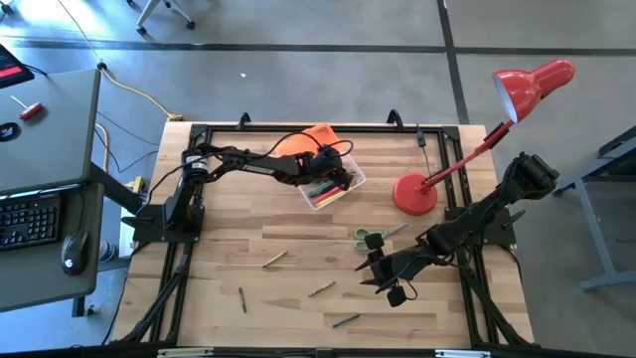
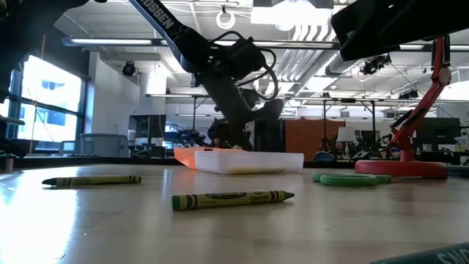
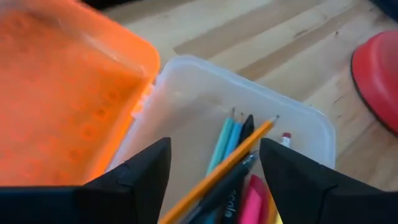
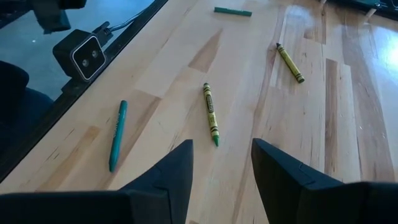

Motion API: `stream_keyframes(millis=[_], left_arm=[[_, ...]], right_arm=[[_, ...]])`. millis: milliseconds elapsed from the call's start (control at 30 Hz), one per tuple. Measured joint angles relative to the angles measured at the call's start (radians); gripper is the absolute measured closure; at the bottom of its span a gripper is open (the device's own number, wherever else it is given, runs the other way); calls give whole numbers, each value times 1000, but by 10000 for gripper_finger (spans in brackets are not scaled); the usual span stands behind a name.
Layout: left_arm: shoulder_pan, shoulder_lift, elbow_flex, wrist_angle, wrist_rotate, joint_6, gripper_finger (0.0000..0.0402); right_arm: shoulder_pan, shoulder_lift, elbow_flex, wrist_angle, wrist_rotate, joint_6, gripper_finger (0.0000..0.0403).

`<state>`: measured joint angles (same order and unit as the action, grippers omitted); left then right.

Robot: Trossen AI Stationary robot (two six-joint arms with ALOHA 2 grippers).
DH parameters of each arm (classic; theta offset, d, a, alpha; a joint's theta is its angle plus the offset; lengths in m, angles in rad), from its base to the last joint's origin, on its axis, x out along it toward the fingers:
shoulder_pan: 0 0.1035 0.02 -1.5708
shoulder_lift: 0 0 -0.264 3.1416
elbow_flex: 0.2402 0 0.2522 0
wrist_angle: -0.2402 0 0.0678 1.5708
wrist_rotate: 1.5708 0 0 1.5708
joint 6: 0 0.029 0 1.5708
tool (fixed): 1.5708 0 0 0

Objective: Pick & place school supplies into a supply box
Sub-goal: Put the green crayon into the orange supply box

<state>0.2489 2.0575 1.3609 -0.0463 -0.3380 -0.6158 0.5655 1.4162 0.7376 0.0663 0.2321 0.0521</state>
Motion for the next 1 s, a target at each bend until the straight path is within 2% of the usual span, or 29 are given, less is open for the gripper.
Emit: stream_keyframes(millis=[133, 267, 467, 567, 700, 767, 800, 1000], left_arm=[[0, 0, 0, 0, 47, -96, 132], [0, 0, 1, 0, 76, -66, 153], [0, 0, 93, -32, 245, -9, 190], [-1, 0, 183, -127, 303, 39, 209], [-4, -1, 347, -371, 362, 137, 229], [-18, -1, 431, -506, 347, 142, 235], [-33, -1, 475, -566, 308, 148, 237], [-184, -66, 711, -948, -37, 143, 240]], right_arm=[[0, 0, 0, 0, 0, 0, 260], [0, 0, 0, 1, 0, 0, 260], [0, 0, 0, 1, 0, 1, 260], [0, 0, 0, 1, 0, 19, 260], [0, 0, 0, -17, -4, 27, 260], [0, 0, 0, -25, -4, 27, 260], [0, 0, 0, -24, -4, 27, 260], [7, 79, 0, 65, -7, 16, 260]])
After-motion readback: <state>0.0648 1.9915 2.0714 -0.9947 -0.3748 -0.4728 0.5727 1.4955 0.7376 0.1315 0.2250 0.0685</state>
